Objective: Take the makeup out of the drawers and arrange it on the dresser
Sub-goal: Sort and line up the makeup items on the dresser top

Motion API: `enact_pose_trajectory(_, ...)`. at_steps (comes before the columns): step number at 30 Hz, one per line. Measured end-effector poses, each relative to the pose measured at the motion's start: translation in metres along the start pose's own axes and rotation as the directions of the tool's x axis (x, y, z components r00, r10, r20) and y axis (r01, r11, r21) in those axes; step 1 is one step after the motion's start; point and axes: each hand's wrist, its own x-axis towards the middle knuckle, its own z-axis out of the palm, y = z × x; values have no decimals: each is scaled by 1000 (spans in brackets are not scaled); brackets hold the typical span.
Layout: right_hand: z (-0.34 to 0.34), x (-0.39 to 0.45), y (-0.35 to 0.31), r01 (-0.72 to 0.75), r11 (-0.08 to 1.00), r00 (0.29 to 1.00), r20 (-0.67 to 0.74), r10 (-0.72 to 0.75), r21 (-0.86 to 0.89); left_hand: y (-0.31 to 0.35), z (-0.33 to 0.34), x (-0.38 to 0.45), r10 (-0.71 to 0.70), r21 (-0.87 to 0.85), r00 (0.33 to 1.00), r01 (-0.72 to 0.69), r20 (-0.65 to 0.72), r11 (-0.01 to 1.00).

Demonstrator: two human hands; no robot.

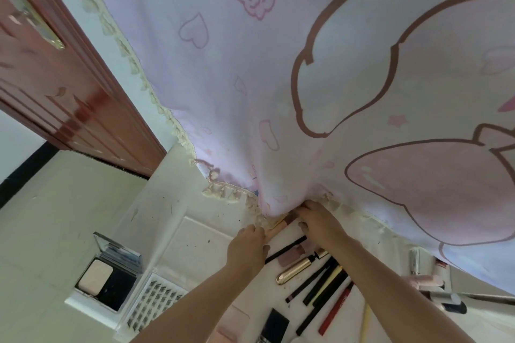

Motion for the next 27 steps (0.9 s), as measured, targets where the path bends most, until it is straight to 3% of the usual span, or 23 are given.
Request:
enact_pose_trajectory(6,2,-5,-2,-57,992,998,-13,59,114,-4,3,2,47,103,999,-44,-27,994)
enact_pose_trajectory(9,-5,-13,-4,-46,979,997,-55,59,199,-6,2,-2,86,67,993,-80,-85,995)
enact_pose_trajectory(16,-45,-51,-19,30,917,974,-219,64,399,-9,-17,-20,243,-95,897,-297,-369,950)
enact_pose_trajectory(21,-74,-86,-46,-34,703,934,-227,274,710,5,-51,-43,364,-141,752,-513,-549,847)
enact_pose_trajectory(25,-97,-109,-70,-127,565,951,-62,303,815,9,-73,-59,438,-77,683,-584,-584,808)
enact_pose_trajectory(27,-108,-119,-80,-122,515,950,-49,307,849,12,-84,-65,488,-25,717,-575,-497,818)
